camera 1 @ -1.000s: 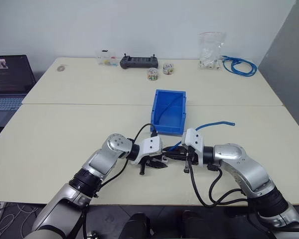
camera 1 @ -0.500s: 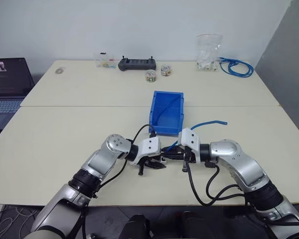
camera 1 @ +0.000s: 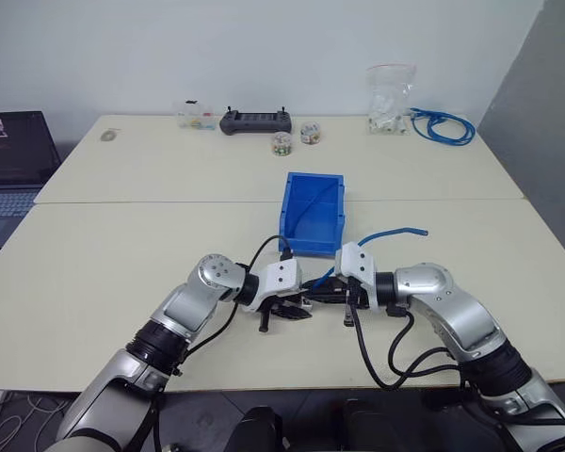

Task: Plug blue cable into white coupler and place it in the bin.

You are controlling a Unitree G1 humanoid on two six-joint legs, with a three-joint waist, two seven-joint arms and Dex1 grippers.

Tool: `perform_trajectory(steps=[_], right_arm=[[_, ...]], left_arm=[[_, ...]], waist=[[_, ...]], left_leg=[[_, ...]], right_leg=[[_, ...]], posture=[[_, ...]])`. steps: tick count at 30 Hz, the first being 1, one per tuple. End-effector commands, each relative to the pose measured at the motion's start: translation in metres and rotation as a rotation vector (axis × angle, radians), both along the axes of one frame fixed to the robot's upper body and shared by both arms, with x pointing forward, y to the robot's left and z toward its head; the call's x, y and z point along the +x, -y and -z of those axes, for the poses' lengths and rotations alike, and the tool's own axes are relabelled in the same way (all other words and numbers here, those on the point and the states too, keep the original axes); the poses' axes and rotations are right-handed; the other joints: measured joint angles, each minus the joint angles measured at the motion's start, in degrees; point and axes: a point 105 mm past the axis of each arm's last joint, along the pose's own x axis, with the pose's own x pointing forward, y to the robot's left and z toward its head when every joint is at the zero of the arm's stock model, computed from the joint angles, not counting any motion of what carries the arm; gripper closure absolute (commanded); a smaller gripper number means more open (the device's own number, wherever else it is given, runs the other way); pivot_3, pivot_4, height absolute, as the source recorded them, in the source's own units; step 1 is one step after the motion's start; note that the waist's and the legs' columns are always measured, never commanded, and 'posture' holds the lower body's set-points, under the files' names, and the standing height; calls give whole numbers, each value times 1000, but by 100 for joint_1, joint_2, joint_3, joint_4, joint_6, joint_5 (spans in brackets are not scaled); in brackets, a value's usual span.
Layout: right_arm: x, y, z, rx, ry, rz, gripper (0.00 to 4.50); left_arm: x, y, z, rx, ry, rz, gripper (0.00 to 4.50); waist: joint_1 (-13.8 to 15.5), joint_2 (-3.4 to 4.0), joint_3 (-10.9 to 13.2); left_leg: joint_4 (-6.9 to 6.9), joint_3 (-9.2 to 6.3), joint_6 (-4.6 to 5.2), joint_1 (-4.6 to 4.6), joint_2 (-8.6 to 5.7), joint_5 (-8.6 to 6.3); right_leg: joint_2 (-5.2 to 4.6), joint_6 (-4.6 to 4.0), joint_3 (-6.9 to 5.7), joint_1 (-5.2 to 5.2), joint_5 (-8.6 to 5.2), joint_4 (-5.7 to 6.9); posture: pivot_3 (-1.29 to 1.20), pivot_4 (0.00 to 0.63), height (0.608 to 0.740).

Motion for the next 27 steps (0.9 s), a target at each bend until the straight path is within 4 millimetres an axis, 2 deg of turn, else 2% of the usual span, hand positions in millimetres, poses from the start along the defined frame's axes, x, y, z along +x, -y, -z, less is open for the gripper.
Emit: perform_trajectory(steps=[1,12,17,27], right_arm=[[-5,-4,10,-32,-25,-37,4455],[-1,0,19,-37,-99,-14,4456],[-3,-5,23,-42,-136,-37,4456],[-14,-7,46,-180,-179,-130,4456]], left_arm=[[-5,-7,15,62,-35,-6,3675],[-6,-6,15,57,-34,-3,3676],[-6,-4,14,50,-32,1,3676],[-6,-4,14,48,-31,0,3677]], waist=[[0,0,0],[-2,0,0],[-6,1,-1],[-18,-1,-26]], left_leg=[[0,1,0,0,0,0],[-1,-1,0,2,0,0],[-2,-1,0,5,1,0],[-6,-2,-1,15,3,-1]], right_leg=[[0,0,1,-1,0,0],[0,0,0,1,0,0],[1,0,1,3,0,0],[4,-1,1,10,-2,-2]], posture=[[0,150,740],[0,150,740],[0,150,740],[0,150,740]])
